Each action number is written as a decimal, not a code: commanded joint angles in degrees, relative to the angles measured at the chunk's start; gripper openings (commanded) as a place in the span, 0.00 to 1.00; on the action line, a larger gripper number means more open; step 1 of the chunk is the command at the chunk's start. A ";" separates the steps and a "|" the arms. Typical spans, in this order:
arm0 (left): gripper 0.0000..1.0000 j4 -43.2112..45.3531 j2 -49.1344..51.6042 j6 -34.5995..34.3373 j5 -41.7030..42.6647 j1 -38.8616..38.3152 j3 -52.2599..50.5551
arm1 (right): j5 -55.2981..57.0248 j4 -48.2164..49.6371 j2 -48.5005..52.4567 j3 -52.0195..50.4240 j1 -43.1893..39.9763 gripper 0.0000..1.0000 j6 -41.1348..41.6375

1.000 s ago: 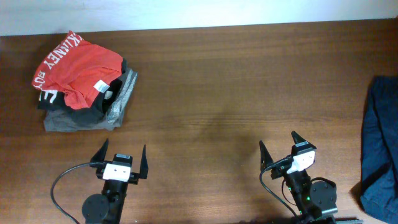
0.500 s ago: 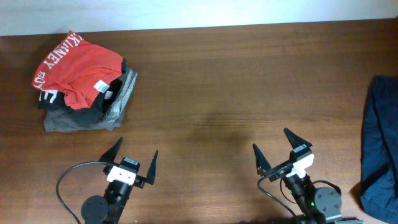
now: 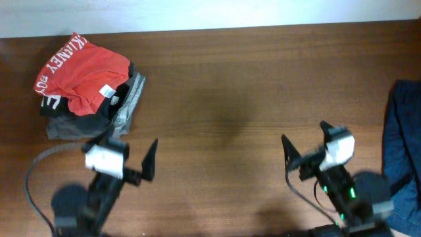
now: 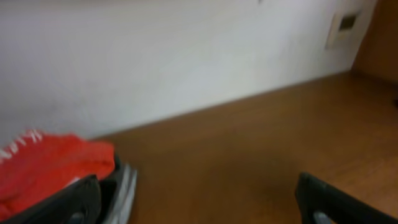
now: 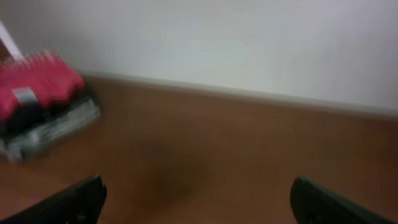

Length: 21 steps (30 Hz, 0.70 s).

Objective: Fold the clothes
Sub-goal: 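Reach the right gripper to the navy pants at the right edge and grasp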

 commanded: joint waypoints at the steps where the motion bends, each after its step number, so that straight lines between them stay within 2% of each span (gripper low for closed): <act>1: 0.99 -6.47 13.75 -0.52 -0.11 0.37 10.54 | -0.48 -4.68 12.15 7.65 -0.15 0.99 0.96; 6: 0.99 -23.50 34.34 3.69 0.00 0.35 29.90 | -22.80 -15.45 28.98 20.74 -0.17 0.99 0.96; 9: 0.99 -31.21 43.17 5.44 0.04 0.37 40.46 | -27.58 -19.32 36.79 26.88 -0.17 0.99 0.98; 12: 0.99 -37.05 48.83 4.83 3.26 0.37 48.24 | -24.87 -20.04 42.40 31.58 -1.27 0.99 1.44; 14: 0.99 -39.36 51.17 4.81 5.81 0.37 51.58 | -18.49 -20.98 45.62 34.40 -3.43 0.99 4.72; 16: 0.99 -39.50 51.98 4.57 6.51 0.37 52.65 | -10.03 -24.33 49.57 38.47 -8.20 0.99 9.49; 18: 0.99 -38.82 51.93 4.61 6.47 0.37 52.70 | -6.82 -26.36 52.26 41.33 -12.76 0.99 12.31; 21: 0.99 -38.07 51.91 4.61 6.47 0.37 52.70 | -9.29 -25.86 55.60 44.37 -20.63 0.99 13.16</act>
